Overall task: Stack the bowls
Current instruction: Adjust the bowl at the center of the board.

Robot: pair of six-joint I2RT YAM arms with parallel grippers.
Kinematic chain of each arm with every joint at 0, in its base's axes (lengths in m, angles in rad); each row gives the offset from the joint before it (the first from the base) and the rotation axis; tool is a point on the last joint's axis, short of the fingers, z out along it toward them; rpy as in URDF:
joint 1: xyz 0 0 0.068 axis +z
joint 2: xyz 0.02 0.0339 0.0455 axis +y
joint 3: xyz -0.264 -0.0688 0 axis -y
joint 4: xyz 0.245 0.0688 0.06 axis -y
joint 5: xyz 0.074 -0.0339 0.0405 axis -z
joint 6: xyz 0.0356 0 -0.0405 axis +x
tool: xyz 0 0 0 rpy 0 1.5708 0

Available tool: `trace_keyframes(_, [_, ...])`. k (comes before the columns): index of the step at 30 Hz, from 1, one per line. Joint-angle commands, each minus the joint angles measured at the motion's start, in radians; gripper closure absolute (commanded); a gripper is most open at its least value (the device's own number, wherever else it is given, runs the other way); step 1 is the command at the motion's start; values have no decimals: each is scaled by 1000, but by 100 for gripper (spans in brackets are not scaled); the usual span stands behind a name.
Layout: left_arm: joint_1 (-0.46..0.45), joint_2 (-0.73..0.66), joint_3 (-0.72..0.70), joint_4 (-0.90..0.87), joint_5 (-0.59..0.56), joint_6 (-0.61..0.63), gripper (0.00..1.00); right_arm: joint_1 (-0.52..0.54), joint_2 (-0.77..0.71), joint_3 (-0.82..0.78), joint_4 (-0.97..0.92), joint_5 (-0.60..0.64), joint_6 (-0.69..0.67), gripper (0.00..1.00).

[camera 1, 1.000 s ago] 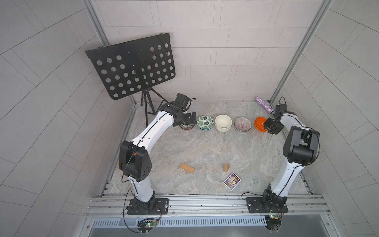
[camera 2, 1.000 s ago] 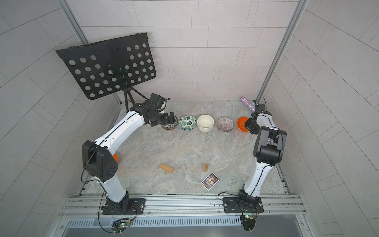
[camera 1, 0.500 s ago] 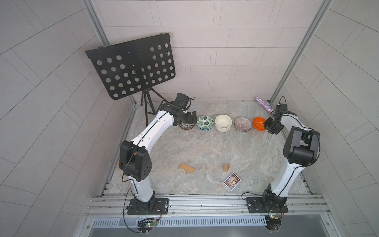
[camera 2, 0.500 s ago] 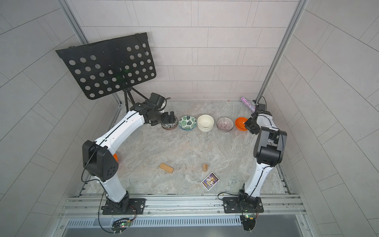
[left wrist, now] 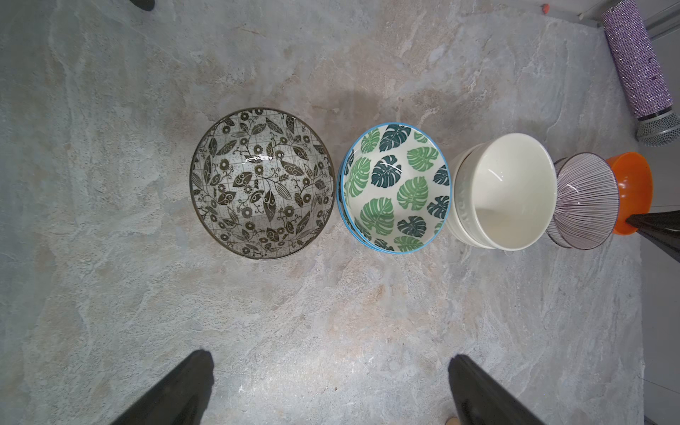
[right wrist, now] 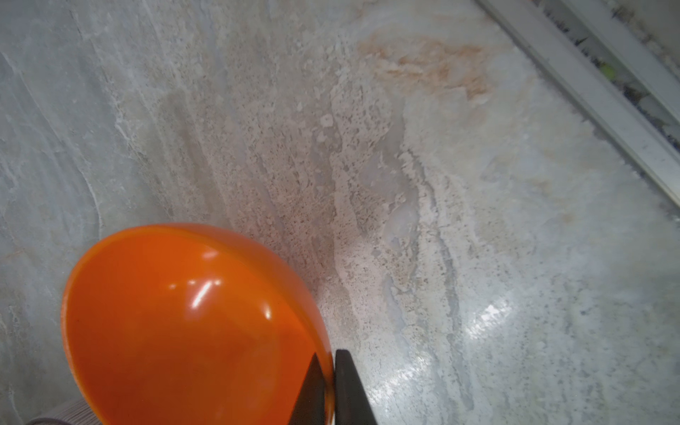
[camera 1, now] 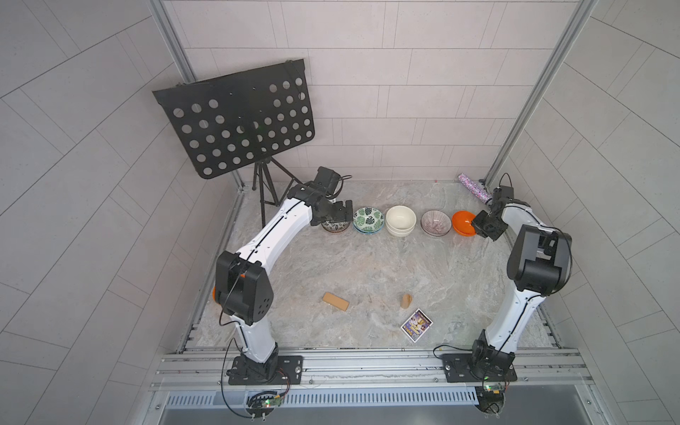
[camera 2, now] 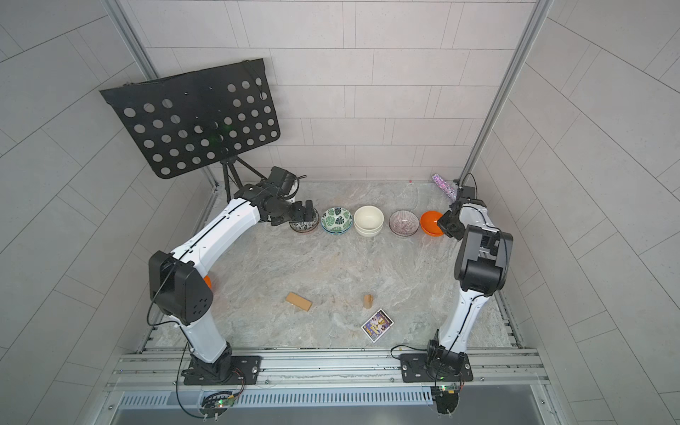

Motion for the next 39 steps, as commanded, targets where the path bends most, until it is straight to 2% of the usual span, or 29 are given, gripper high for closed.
trace_keyframes(1, [6, 17, 16, -4, 4, 6, 0, 5, -18, 10, -3, 24, -13, 93])
trace_keyframes(15, [6, -9, 9, -1, 23, 4, 0, 5, -94, -56, -3, 30, -16, 96])
trace_keyframes(28, [5, -19, -2, 4, 26, 2, 0, 5, -103, -61, -5, 39, -23, 95])
trace_keyframes(39, [6, -24, -1, 1, 11, 2, 0, 5, -106, -57, 0, 49, -21, 76])
